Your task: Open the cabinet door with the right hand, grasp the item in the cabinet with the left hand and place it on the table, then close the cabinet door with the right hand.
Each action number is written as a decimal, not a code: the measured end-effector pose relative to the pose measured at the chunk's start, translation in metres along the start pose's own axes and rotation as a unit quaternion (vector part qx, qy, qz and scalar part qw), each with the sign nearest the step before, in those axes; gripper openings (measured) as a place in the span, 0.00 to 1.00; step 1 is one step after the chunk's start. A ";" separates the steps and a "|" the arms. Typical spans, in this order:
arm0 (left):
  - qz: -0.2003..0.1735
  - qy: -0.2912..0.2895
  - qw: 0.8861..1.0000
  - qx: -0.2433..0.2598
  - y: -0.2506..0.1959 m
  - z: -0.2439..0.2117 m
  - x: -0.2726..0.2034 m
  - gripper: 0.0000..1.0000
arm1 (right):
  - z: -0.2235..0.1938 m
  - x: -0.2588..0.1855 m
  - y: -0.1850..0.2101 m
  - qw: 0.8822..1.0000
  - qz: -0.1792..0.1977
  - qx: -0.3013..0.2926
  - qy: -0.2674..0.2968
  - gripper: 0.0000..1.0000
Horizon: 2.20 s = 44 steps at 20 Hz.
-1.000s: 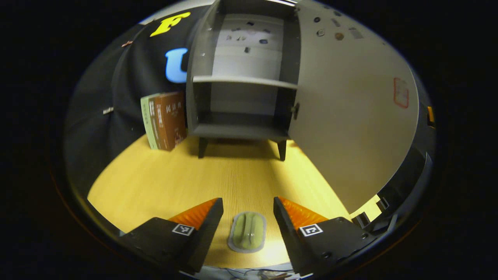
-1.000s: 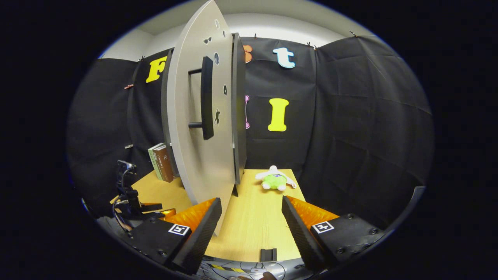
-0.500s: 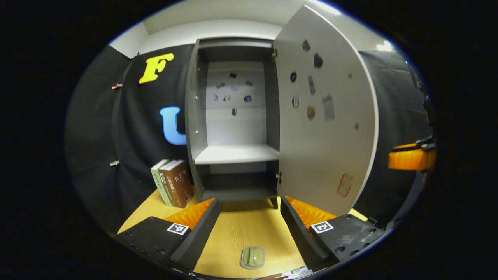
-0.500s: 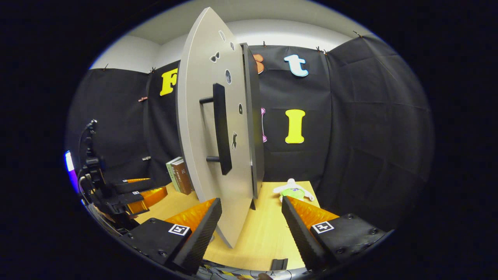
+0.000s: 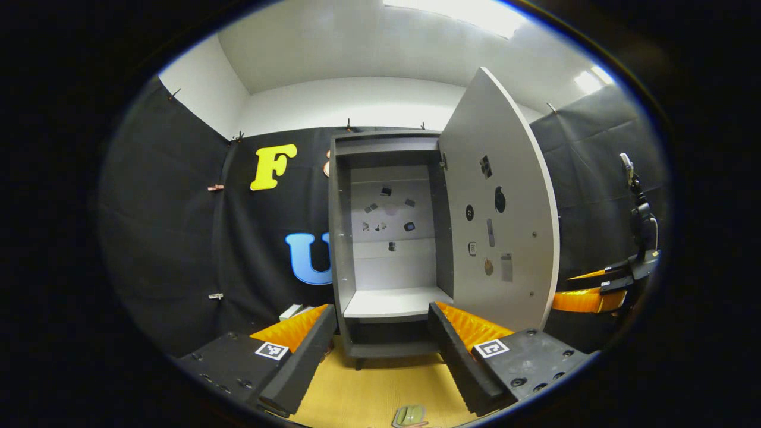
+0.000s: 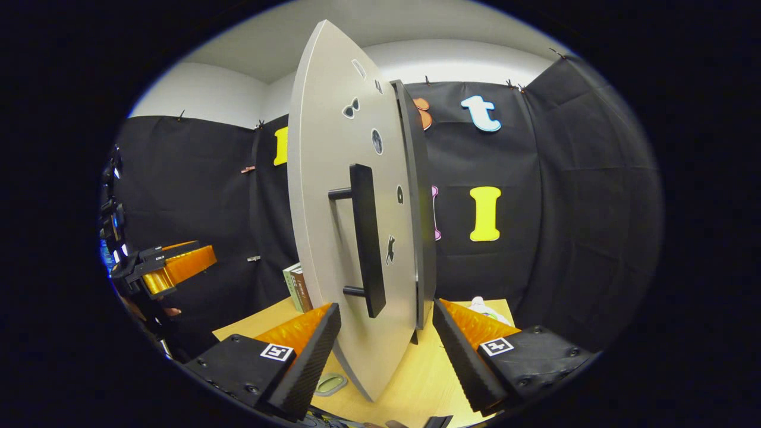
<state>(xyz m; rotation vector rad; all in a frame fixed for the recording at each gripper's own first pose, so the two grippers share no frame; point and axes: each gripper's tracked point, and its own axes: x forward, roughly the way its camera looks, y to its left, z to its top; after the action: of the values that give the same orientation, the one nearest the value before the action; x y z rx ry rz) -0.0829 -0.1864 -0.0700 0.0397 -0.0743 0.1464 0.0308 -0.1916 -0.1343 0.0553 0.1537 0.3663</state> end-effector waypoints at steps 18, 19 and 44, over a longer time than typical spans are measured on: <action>-0.115 0.018 0.992 -0.039 0.072 -0.021 0.059 0.99 | -0.008 0.037 0.079 0.997 -0.079 -0.017 -0.021 0.98; -0.123 0.019 0.991 -0.038 0.084 -0.025 0.064 0.98 | -0.009 0.047 0.092 0.996 -0.080 -0.014 -0.026 1.00; -0.136 -0.010 0.990 -0.042 0.104 -0.014 0.100 0.98 | 0.047 0.089 0.160 0.975 -0.146 -0.097 -0.135 0.98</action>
<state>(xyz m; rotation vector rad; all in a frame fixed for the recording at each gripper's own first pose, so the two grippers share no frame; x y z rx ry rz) 0.0016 -0.0686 -0.0723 -0.0323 -0.0939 -0.1292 0.0645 -0.0117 -0.0870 -0.1103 -0.1438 0.0761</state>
